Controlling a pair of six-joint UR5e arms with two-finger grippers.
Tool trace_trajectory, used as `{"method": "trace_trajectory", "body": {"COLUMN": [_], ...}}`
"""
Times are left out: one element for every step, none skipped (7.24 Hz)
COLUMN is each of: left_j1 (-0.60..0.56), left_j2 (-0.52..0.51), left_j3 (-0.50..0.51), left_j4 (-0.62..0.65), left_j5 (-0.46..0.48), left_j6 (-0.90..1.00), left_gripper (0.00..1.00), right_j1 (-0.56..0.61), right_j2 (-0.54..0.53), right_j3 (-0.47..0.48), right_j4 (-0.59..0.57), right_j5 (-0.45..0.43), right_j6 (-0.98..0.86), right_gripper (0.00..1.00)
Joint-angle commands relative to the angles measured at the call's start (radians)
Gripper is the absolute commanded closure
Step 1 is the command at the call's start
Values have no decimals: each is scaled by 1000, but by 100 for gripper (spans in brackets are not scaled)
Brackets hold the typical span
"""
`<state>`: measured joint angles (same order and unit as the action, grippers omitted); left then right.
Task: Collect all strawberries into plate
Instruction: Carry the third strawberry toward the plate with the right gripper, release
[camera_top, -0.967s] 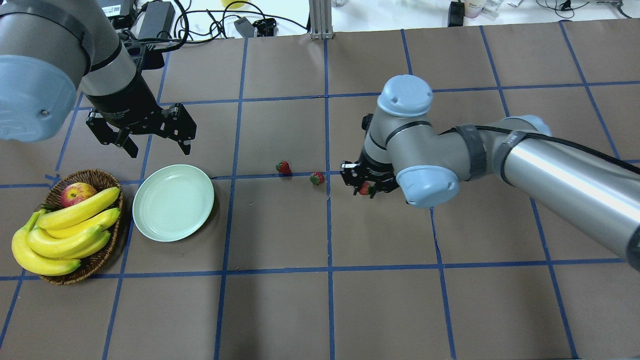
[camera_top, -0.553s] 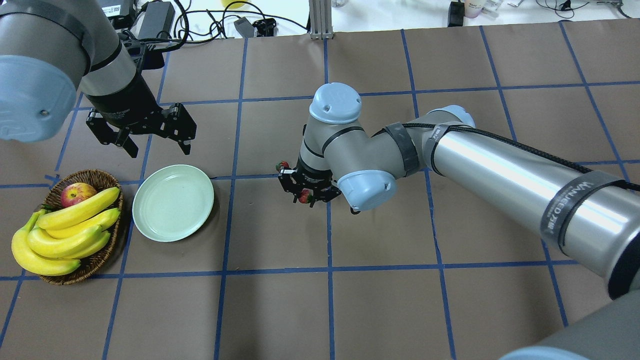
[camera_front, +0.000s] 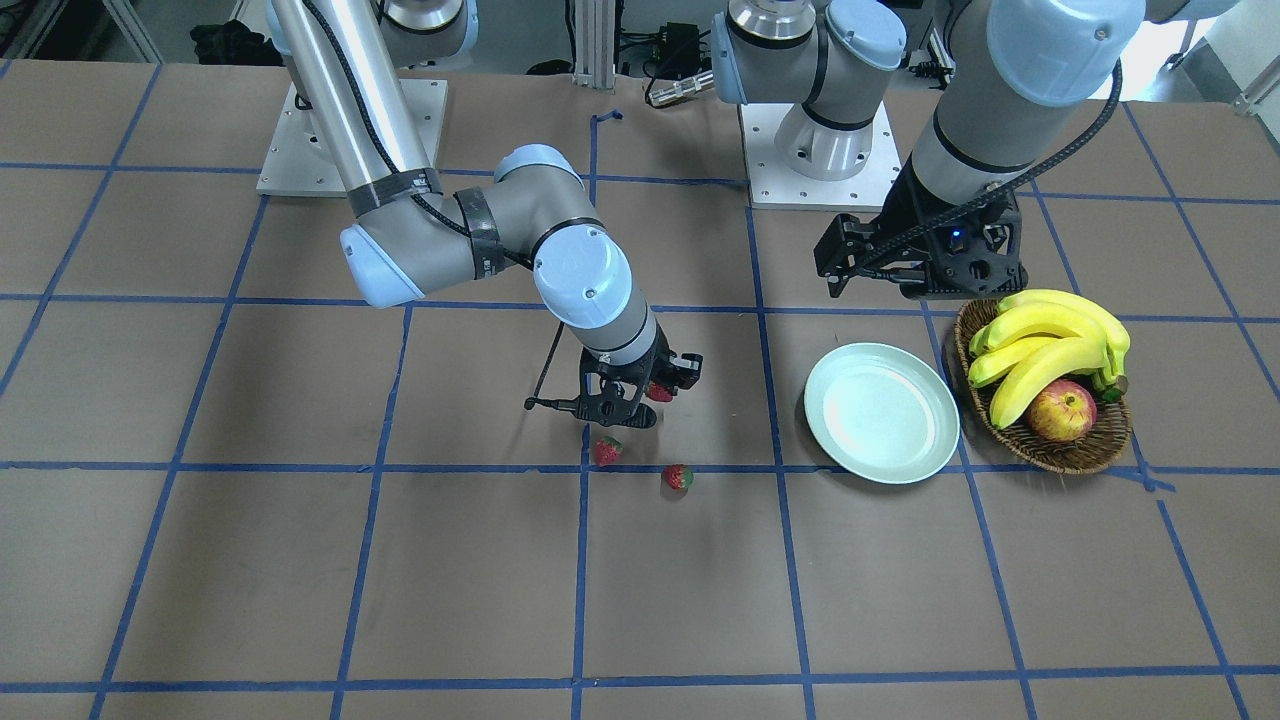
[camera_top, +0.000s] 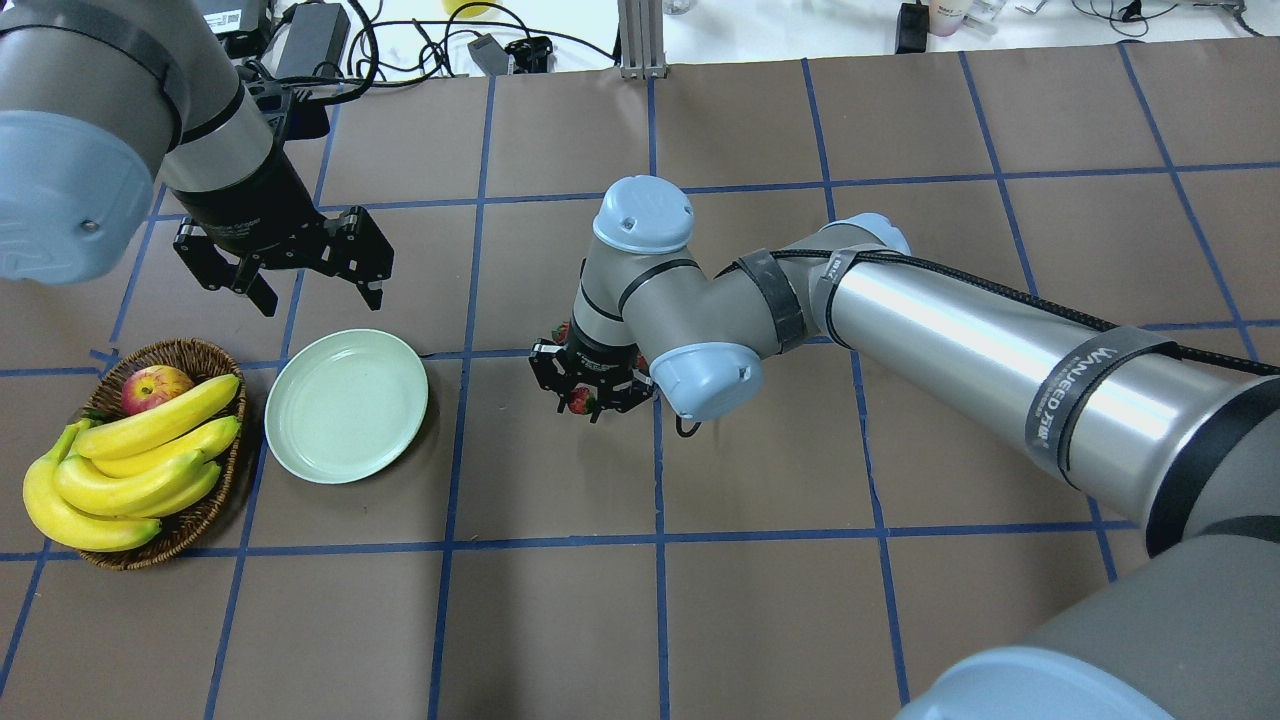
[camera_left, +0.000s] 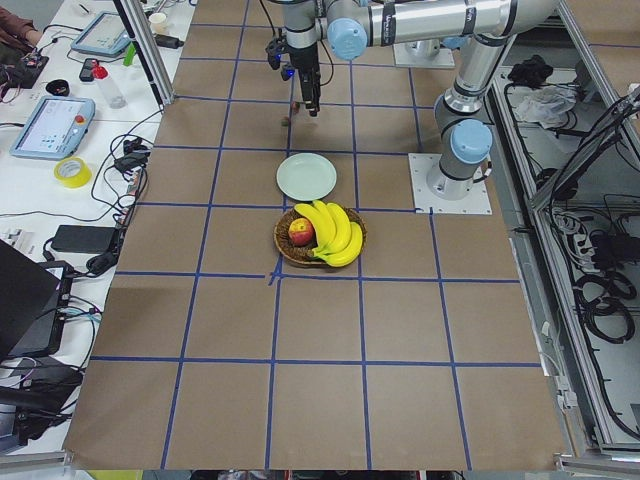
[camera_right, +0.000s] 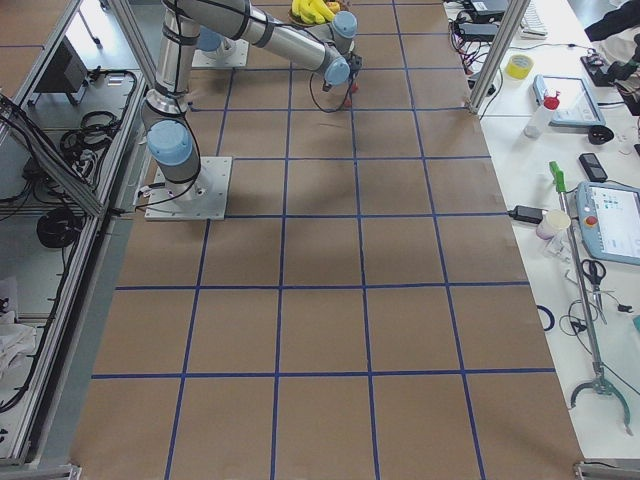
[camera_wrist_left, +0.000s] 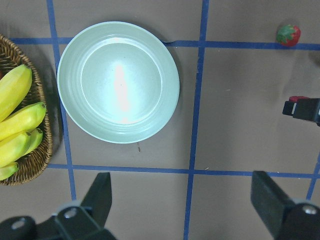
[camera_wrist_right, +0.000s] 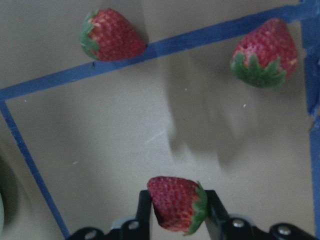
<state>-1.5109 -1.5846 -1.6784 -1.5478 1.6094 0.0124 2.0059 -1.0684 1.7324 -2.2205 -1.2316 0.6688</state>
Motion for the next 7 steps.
{"method": "trace_trajectory", "body": {"left_j1": [0, 0, 0, 0, 0, 0, 0], "left_j2": [0, 0, 0, 0, -2, -2, -8], "left_j3": [-1, 0, 2, -1, -15, -27, -33], "left_j4": [0, 0, 1, -5, 1, 0, 12], "left_j5": [0, 0, -2, 10, 6, 6, 6], "left_j6": [0, 0, 3, 1, 3, -14, -20], "left_gripper": [0, 0, 0, 0, 0, 0, 0], "right_j1": [1, 1, -1, -3, -22, -60, -109], "right_j2": [-7, -27, -62, -123, -190, -256, -316], "right_j3": [-1, -2, -4, -13, -37, -72, -112], "right_j4": [5, 12, 25, 77, 190, 300, 421], "right_j5": [-12, -20, -29, -117, -173, -210, -274], "right_j6": [-1, -5, -9, -43, -98, -145, -191], "right_gripper": [20, 20, 20, 20, 16, 3, 0]}}
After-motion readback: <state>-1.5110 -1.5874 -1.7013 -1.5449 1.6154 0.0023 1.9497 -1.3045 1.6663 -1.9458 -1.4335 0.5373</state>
